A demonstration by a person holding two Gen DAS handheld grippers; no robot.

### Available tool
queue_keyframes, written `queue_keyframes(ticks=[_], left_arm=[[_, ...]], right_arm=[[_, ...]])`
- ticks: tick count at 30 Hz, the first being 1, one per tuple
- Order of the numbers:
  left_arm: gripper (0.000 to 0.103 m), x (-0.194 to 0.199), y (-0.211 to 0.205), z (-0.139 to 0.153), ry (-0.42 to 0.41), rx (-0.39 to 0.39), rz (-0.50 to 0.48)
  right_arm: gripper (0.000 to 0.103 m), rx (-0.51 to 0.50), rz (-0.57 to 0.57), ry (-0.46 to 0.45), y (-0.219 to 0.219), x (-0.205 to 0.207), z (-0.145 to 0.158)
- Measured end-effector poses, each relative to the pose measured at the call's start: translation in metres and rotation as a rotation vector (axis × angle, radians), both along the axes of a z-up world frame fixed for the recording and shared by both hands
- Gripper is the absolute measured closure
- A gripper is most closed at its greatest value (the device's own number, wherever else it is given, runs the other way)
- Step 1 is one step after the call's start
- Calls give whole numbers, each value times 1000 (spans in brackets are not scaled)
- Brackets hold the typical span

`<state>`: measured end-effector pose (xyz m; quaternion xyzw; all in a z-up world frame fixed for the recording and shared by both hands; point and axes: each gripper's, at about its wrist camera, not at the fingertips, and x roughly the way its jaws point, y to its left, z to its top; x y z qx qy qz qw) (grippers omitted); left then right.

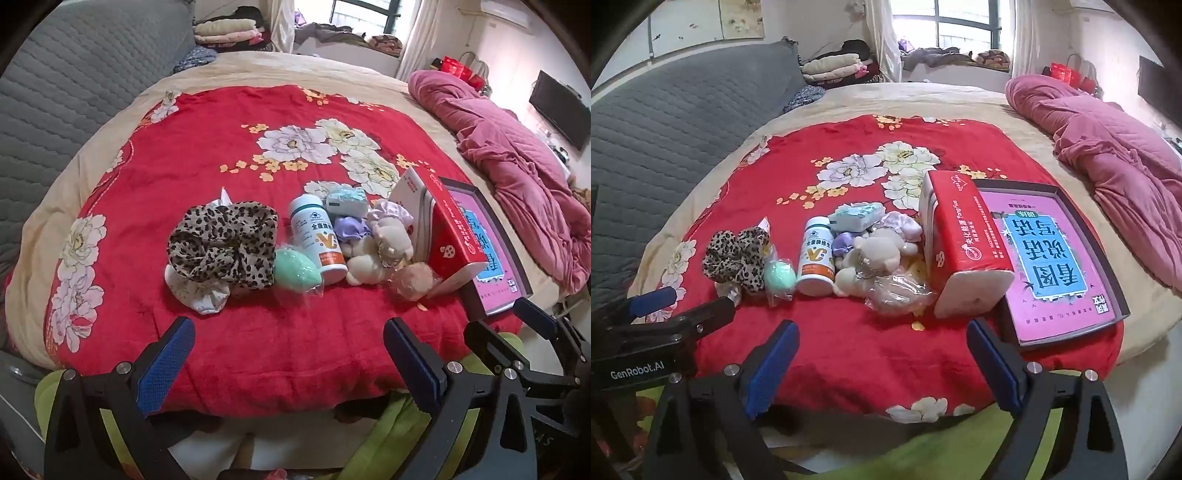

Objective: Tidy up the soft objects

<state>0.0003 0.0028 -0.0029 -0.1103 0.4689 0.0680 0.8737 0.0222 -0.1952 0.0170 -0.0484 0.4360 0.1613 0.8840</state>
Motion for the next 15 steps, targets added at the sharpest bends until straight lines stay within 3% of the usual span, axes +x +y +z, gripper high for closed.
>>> queue_keyframes(ticks=[15], left_arm=[[1, 1, 2, 0, -1, 8, 7]], right_arm=[[11, -3, 3, -10, 2, -1, 1]])
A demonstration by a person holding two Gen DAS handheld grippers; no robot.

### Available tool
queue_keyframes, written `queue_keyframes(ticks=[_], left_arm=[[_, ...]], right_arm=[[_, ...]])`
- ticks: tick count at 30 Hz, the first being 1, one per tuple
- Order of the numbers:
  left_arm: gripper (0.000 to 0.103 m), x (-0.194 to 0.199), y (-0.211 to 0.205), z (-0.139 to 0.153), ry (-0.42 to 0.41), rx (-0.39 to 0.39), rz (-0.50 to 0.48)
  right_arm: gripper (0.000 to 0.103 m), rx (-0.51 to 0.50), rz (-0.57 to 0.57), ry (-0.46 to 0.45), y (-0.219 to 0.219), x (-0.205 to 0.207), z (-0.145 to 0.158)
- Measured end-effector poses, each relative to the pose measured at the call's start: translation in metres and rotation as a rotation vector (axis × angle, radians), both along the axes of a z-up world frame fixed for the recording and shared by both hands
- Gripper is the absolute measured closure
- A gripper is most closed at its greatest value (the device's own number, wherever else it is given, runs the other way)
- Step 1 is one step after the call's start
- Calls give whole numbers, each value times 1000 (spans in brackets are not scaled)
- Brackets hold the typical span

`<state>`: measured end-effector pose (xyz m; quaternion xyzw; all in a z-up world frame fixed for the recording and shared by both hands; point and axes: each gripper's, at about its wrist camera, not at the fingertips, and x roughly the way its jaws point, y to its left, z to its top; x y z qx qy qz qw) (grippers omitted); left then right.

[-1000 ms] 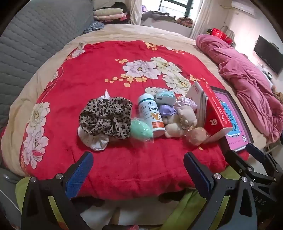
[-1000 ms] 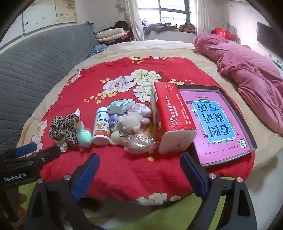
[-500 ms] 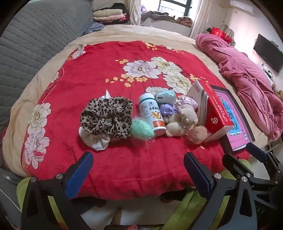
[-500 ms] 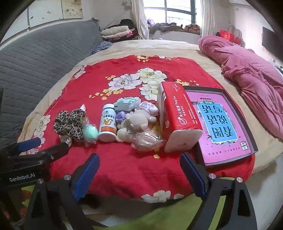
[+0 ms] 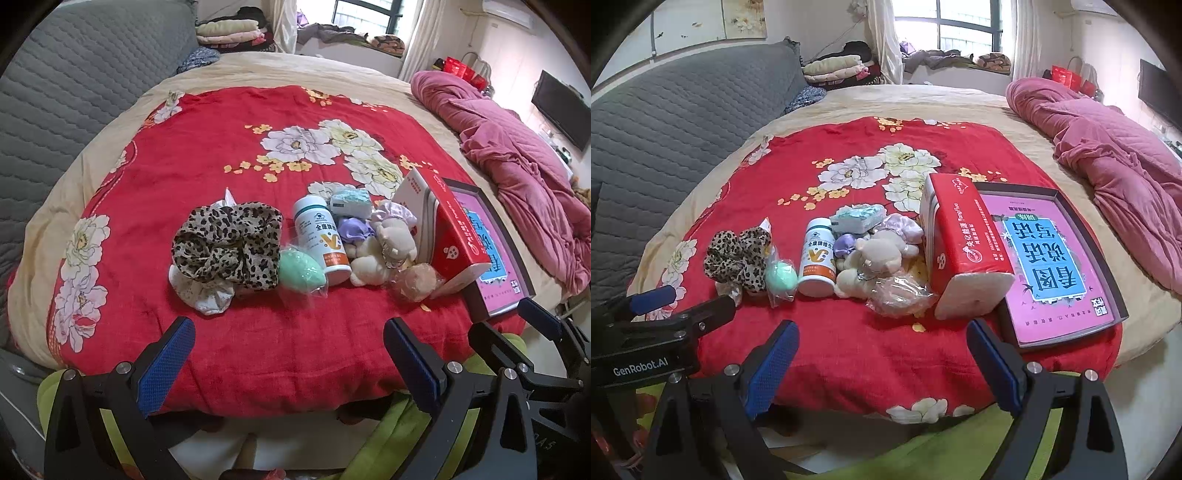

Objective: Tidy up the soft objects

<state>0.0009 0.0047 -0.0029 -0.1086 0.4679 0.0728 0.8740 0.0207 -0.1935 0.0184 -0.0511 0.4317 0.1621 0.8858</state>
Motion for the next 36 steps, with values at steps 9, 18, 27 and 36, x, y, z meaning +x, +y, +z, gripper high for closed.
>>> queue_keyframes(ticks=[9, 18, 27, 36], left_arm=[[1, -1, -5, 0, -3, 10, -4], [1, -1, -8, 0, -3, 11, -4], [1, -2, -8, 0, -5, 8, -4], [1, -2, -6, 1, -4, 8, -5]], right_arm=[[11, -4, -3, -3, 0, -2, 3], [11, -4, -12, -2, -2, -1, 6], [11, -9, -15, -2, -2, 1, 5], [11, -13, -20, -5, -2, 1, 5]])
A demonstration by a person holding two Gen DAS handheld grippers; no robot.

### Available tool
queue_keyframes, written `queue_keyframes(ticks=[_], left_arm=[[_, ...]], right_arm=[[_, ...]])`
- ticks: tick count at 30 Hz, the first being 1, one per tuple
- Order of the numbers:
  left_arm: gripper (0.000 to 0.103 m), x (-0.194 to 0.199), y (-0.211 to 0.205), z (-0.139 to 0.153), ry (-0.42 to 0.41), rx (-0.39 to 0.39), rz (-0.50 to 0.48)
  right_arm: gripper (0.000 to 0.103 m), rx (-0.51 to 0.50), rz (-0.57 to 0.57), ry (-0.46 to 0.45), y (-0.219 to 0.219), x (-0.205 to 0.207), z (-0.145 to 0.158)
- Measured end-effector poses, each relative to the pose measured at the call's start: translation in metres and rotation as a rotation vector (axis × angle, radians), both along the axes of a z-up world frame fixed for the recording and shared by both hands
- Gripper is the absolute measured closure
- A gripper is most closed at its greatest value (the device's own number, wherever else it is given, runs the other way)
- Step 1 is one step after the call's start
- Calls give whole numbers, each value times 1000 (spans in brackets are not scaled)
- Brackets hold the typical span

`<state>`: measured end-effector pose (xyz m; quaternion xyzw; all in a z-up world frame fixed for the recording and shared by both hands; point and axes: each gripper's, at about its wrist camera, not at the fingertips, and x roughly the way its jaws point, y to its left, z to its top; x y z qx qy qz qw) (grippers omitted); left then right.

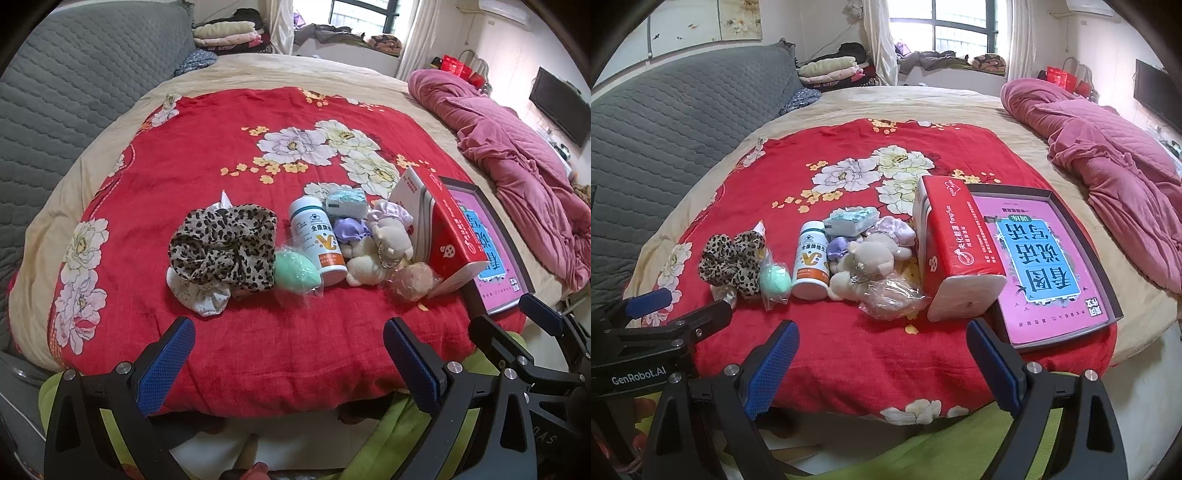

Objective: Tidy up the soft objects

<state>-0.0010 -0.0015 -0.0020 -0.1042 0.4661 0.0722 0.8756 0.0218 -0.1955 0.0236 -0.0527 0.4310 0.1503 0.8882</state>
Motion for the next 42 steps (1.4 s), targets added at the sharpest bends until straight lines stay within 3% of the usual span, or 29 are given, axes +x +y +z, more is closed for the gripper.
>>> queue_keyframes(ticks=[13, 23, 29, 35, 40, 42], left_arm=[[1, 0, 14, -5, 7, -15, 25], [1, 1, 66, -17, 26, -94, 117], [1, 18, 89, -27, 37, -132, 126], [1, 37, 102, -34, 8, -99, 122], [11, 49, 109, -44, -2, -128, 86], [22, 55, 113, -50, 7, -151, 83]], right_arm=[[11, 0, -11, 10, -1, 4, -3], [11, -23, 25, 33, 9, 12, -18], [11, -42, 51, 47, 19, 21, -29], [11, -54, 52, 59, 22, 29, -37], [11, -61, 47, 71, 23, 35, -43], [11, -62, 46, 75, 23, 37, -45]])
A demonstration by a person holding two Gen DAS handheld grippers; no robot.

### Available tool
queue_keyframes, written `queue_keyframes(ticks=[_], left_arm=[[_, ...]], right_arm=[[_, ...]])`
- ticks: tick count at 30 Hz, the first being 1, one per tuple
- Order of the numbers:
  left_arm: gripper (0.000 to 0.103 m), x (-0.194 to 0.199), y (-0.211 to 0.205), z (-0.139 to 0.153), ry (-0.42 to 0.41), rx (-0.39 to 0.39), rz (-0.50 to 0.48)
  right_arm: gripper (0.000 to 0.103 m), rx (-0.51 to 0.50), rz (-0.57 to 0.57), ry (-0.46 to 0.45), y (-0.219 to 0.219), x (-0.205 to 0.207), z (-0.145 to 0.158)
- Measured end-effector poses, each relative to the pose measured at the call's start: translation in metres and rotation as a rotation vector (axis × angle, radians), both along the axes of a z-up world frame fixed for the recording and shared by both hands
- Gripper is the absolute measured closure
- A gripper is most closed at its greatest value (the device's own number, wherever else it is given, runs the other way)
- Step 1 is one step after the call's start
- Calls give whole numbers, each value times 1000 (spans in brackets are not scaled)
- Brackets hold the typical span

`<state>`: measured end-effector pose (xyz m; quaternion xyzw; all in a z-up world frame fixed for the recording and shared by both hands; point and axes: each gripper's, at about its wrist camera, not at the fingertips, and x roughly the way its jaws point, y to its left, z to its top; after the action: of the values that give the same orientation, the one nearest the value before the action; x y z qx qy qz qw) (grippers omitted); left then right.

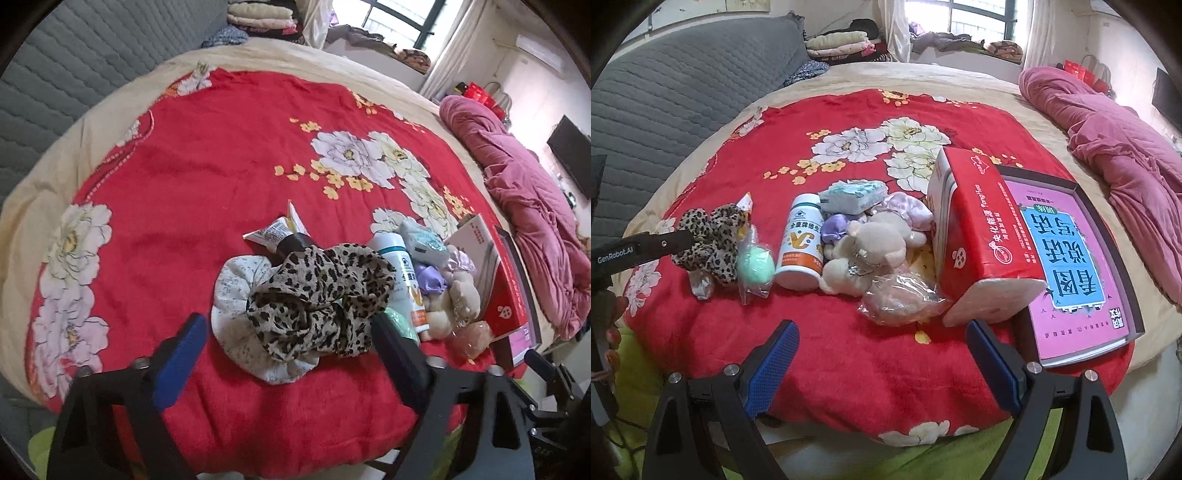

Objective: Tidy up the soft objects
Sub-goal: 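Grasp the leopard-print scrunchie with the left gripper while the right gripper grasps the bagged peach ball, then carry the scrunchie and peach ball with both grippers over the pink book tray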

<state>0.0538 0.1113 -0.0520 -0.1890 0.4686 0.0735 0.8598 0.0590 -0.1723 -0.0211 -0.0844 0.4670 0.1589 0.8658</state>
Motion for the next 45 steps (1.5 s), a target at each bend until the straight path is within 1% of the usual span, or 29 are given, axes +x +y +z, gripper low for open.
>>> queue_keyframes(ticks=[1, 3, 5, 7, 9, 10, 11, 13, 16, 17, 19, 21, 22, 23, 24, 25, 26, 28, 30, 35, 40, 45], left_arm=[[29, 1, 0, -2, 5, -5, -2], [33, 7, 3, -7, 20, -17, 0], [49, 9, 3, -9, 18, -21, -1], [56, 11, 3, -11, 14, -26, -4], [59, 13, 3, -13, 12, -50, -11], [62, 13, 4, -14, 11, -56, -12], [65, 14, 4, -15, 11, -59, -12], [67, 15, 6, -16, 8, -68, -11], [70, 16, 8, -18, 2, -88, -7], [71, 16, 8, -19, 2, -92, -7], [76, 15, 9, -19, 0, -104, -10], [76, 15, 8, -19, -2, -109, -13], [78, 15, 8, -20, -2, -112, -14], [82, 15, 9, -20, -4, -117, -16], [83, 16, 8, -20, -6, -126, -23], [86, 16, 8, -20, -6, -130, -26], [88, 16, 8, -20, -8, -131, -28], [91, 16, 6, -19, -15, -135, -37], [91, 15, 3, -16, -22, -129, -40], [91, 10, 2, -6, -49, -121, -45], [91, 7, 3, 5, -76, -126, -46], [91, 5, 1, 18, -96, -127, -54]], right_arm=[[11, 0, -2, 1, 0, 1, -1], [11, -2, -7, 4, -2, 4, -3], [11, -5, -10, 8, -1, 7, -5], [12, -24, -9, 7, 1, 9, -9], [12, -50, -1, 0, 5, 12, -14], [13, -67, 5, -6, 9, 14, -16], [15, -88, 7, -15, 12, 15, -19], [17, -146, 17, -41, 20, 19, -25], [24, -236, 36, -49, 29, 25, -37], [30, -255, 43, -49, 31, 27, -41], [33, -278, 52, -55, 34, 29, -49], [36, -306, 54, -60, 36, 33, -56], [38, -311, 57, -69, 37, 33, -57], [43, -308, 59, -78, 37, 33, -57], [45, -304, 61, -85, 37, 34, -56], [51, -295, 63, -88, 36, 35, -56], [52, -285, 63, -86, 35, 36, -56], [53, -264, 60, -82, 32, 37, -54], [54, -240, 53, -81, 29, 36, -51], [55, -80, 27, -47, 11, 33, -34], [55, 13, 4, -22, 1, 33, -23], [55, 47, 19, -39, 1, 26, -11]])
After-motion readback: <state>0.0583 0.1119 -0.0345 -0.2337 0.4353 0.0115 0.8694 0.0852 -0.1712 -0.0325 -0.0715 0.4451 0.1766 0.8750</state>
